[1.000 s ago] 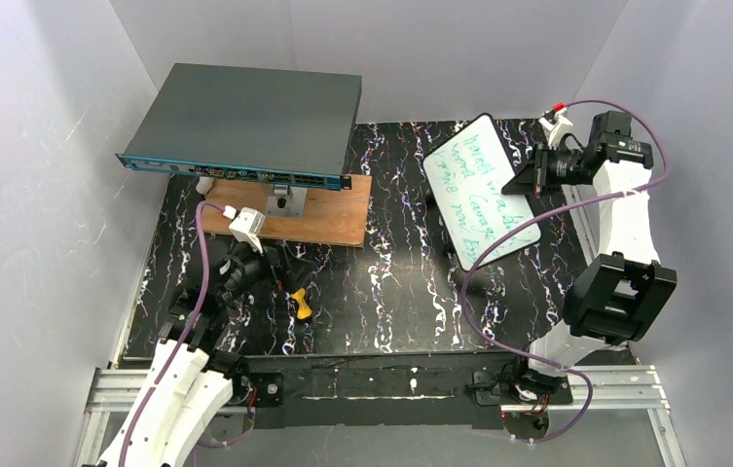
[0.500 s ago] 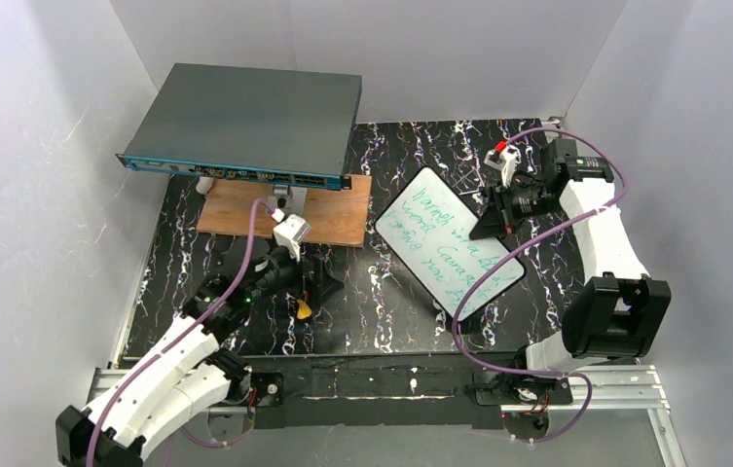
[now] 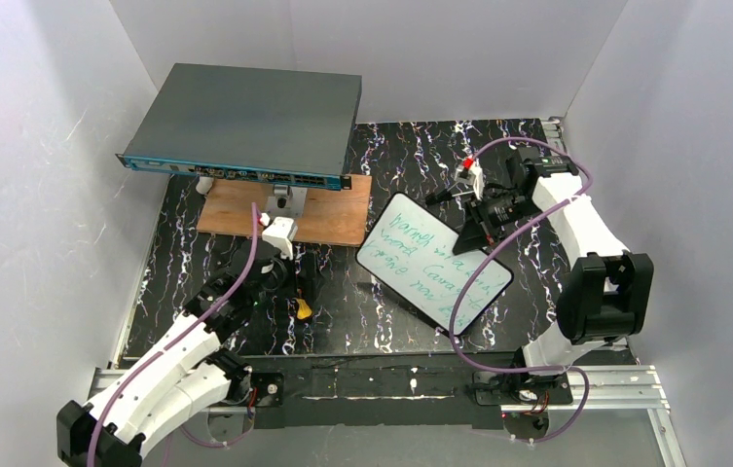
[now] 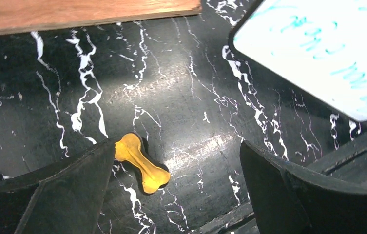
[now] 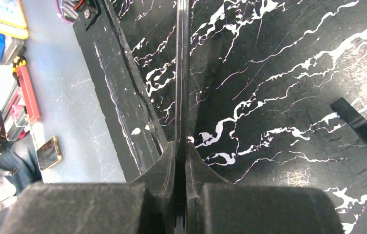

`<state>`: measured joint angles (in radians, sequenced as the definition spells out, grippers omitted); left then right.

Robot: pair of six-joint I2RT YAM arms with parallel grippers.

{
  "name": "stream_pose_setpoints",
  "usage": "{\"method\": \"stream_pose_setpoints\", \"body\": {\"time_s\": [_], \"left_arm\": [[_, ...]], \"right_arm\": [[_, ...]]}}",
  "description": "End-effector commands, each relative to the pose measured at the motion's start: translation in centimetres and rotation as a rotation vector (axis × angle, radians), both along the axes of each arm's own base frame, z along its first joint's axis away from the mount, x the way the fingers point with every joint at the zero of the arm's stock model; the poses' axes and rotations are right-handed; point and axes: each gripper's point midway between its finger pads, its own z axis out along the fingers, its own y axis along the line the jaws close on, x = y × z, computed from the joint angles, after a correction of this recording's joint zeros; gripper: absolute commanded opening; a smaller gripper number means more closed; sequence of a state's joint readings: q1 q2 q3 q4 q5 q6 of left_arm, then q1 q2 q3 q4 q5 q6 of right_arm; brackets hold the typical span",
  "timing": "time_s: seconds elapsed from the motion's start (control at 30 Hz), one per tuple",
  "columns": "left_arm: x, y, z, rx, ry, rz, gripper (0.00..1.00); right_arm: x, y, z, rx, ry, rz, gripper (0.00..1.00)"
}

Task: Erase the whiteboard
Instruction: Pick up the whiteboard eraser from the center of the board.

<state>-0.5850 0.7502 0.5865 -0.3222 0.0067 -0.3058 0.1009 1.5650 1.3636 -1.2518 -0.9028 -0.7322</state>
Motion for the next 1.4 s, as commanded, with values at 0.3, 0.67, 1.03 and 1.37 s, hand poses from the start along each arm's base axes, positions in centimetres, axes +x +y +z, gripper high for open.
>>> {"method": "stream_pose_setpoints", "body": {"time_s": [0.3,0.67,1.03,1.37], "left_arm": [[-1.6,3.5,-4.0,0.026,0.181,0.3,1.0],[-2.0,3.7,-6.2,-0.051,0.211,0.391,0.99],[-2.0,2.2,-7.4,-0.025,0.258,0.293,0.99],[-1.9,1.8,-8.3,0.031,0.303,0.256,0.97]], "right_arm": [[-1.4,2.1,0.6,0.045,-0.039,0.114,0.01],[-1.1,1.9,-1.6,-0.084,-0.05,0.141,0.01],[-0.6,1.1,-3.0,-0.153,-0.046,0.148,0.01],[-0.6,1.4,-2.5,-0.133,-0.044,0.147,0.01]]}}
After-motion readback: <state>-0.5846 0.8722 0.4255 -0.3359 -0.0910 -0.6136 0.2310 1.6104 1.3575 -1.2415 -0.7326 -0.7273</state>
